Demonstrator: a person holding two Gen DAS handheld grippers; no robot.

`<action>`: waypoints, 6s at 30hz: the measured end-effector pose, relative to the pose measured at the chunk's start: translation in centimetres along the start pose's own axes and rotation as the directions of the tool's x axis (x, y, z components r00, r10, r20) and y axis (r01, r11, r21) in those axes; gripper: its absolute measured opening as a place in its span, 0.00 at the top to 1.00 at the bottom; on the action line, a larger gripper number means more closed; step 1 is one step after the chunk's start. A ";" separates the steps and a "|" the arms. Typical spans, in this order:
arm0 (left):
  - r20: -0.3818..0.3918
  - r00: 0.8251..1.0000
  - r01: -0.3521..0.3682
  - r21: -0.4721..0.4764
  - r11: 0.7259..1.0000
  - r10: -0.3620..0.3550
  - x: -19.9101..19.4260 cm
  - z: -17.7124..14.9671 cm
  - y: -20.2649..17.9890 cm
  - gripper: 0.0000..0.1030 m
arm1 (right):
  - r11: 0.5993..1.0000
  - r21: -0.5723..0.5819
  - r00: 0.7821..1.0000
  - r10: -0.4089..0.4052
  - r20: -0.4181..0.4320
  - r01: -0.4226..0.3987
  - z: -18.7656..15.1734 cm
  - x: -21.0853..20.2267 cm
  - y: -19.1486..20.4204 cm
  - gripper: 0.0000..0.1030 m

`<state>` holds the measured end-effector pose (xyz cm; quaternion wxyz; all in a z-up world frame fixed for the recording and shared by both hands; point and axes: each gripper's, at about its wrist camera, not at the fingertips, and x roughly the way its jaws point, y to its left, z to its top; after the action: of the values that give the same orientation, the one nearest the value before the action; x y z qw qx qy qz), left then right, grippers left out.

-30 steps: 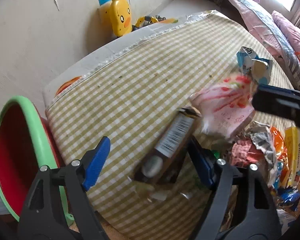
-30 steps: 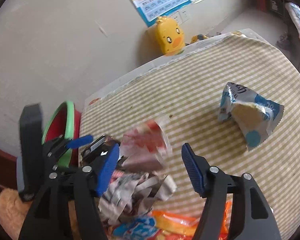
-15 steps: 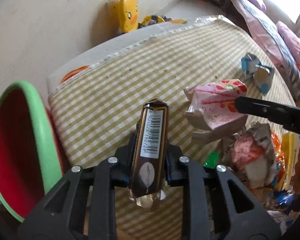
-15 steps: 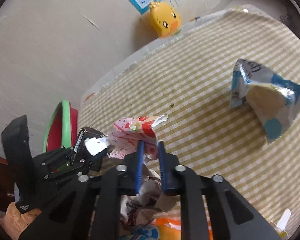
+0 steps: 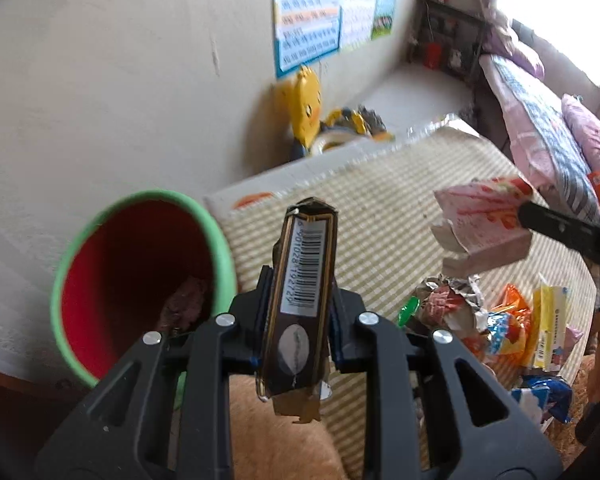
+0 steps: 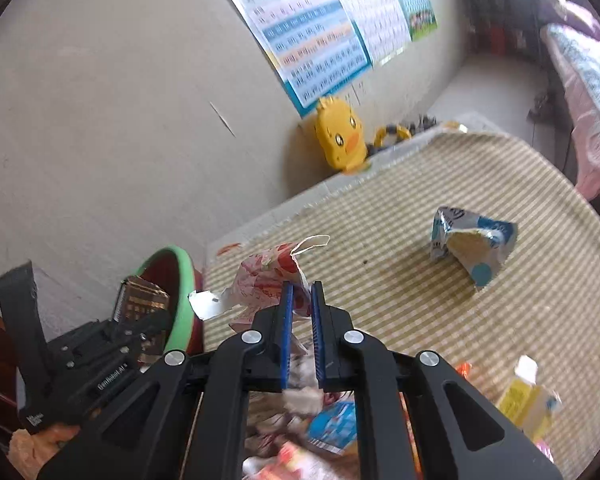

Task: Collect trash
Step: 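Drop the chocolate box into the red bucket with the left tool while the right tool drops the pink wrapper, then grasp the green candy wrapper with the left tool while the right tool grasps crumpled foil paper, then drop the green wrapper into the red bucket with the left tool while the right tool drops the foil paper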

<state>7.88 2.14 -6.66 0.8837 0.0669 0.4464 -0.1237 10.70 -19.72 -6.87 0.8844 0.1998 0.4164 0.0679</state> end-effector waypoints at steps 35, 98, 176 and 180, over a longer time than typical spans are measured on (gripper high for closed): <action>0.068 0.988 -0.119 -0.247 0.962 0.139 -4.2 -2.3 14.3 0.77 | 0.969 -0.236 0.998 0.068 -0.008 -0.068 0.0 2.7 16.0 0.92; -0.111 0.988 0.106 0.002 0.994 -0.105 0.6 -5.2 -2.5 0.39 | 0.993 0.111 0.991 -0.022 -0.131 0.037 -4.1 1.8 -1.6 0.80; 0.029 0.992 -0.114 -0.242 0.964 0.125 -1.4 -2.9 14.2 0.97 | 0.971 -0.212 0.992 0.099 -0.077 -0.114 -1.1 4.5 15.8 0.78; 0.002 0.995 -0.100 -0.266 0.959 0.105 -0.5 -3.2 15.6 0.97 | 0.970 -0.197 0.987 0.123 -0.106 -0.142 -0.8 6.0 16.5 0.77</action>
<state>9.42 17.91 -8.03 0.8934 -0.0302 0.4479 -0.0173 14.71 -2.77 -4.85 0.8732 0.1321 0.4338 0.1784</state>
